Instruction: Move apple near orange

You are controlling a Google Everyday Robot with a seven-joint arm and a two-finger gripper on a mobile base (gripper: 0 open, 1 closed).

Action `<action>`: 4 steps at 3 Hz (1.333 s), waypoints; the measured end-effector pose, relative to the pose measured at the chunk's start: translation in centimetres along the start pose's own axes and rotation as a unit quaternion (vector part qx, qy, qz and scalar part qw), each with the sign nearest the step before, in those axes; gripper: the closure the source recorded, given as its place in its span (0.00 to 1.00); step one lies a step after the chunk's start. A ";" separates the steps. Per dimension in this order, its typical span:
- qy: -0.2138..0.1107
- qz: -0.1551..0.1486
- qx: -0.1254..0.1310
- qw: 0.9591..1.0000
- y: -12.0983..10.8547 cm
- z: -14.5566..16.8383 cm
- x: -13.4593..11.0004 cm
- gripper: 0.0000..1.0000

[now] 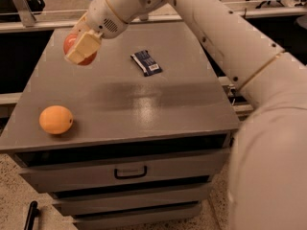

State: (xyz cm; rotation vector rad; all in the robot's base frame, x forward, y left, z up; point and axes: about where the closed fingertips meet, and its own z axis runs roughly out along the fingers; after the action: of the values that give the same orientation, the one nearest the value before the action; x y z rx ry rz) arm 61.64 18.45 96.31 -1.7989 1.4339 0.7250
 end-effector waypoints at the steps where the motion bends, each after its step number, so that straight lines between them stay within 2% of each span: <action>1: -0.028 0.006 0.032 0.999 3.5 -2.3 0.5 1.00; 2: -0.025 0.035 0.026 0.999 8.2 -2.1 3.4 1.00; 3: -0.014 0.048 0.012 0.999 9.9 -1.2 5.3 1.00; 4: -0.024 0.048 0.016 0.998 9.8 -0.5 5.4 1.00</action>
Offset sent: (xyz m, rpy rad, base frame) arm -0.1245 -0.0748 -0.0867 0.0265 0.1216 -0.0976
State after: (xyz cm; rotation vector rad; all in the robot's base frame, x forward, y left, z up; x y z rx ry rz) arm 53.30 13.62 90.53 -1.6867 1.5004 0.7838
